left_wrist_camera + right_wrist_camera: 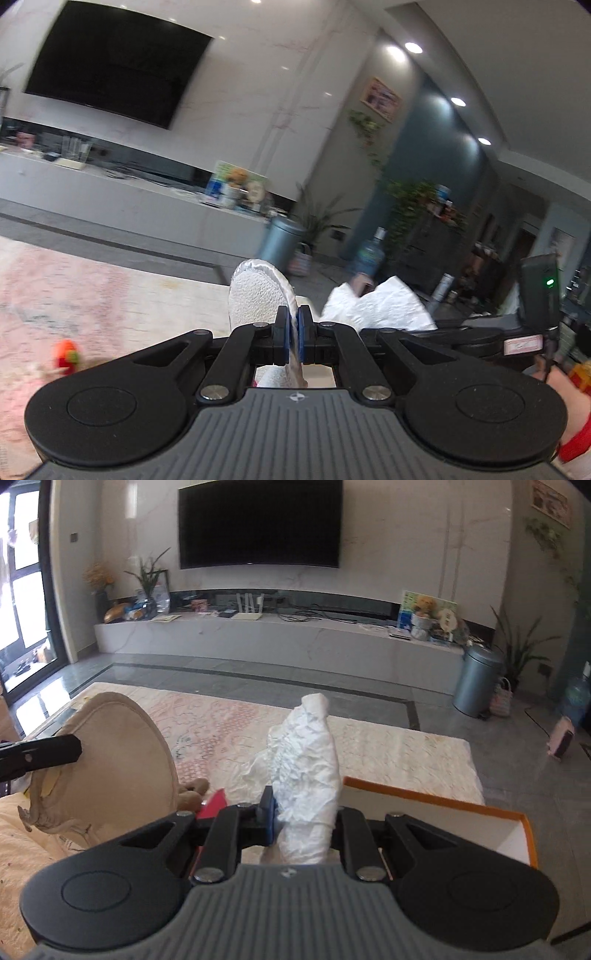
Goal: Organize soft objects
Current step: 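Carry the beige pad and white bag in both tools over the orange box, then open both tools to drop the pad and bag into the box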
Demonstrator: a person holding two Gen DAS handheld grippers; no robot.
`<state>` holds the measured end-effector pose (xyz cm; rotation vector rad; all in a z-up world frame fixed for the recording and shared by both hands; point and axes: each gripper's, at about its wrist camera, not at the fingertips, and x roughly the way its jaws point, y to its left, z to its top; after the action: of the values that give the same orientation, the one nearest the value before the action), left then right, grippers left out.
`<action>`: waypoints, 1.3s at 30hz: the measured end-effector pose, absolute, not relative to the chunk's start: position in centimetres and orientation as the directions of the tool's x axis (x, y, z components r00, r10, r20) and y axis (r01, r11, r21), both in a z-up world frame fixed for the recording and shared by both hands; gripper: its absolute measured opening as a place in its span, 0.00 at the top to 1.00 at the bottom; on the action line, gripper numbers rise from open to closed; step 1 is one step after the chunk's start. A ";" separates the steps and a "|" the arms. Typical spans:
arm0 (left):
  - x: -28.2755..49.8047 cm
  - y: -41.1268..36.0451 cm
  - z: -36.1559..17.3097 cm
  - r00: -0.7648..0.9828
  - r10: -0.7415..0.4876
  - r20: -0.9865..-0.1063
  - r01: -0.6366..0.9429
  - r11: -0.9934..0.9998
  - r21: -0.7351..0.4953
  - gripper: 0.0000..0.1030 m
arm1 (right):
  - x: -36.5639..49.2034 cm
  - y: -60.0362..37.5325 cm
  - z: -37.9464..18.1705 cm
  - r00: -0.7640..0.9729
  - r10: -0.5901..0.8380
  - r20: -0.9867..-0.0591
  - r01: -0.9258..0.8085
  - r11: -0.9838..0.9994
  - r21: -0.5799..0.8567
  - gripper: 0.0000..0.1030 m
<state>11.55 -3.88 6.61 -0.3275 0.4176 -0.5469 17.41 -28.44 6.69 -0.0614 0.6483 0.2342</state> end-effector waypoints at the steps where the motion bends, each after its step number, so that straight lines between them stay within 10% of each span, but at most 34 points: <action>1: 12.2 -5.3 6.8 0.756 -0.587 -0.289 0.457 0.790 -0.409 0.96 | 17.3 -29.7 6.4 0.773 0.180 -0.608 -0.206 0.978 0.028 0.86; 34: 21.8 -20.5 -4.8 0.481 -0.541 -0.690 0.543 0.801 -0.250 0.92 | 24.9 -36.4 -11.0 0.376 0.143 -0.916 -0.004 0.988 0.153 0.79; 39: 21.3 -19.8 -4.3 0.490 -0.545 -0.680 0.524 0.808 -0.270 0.58 | 24.6 -35.7 -10.4 0.381 0.115 -0.917 -0.038 0.993 0.108 0.65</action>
<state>21.30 -19.81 -4.28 -0.0278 0.8358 -0.6493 24.56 -35.69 -10.38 0.0735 1.1763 0.0972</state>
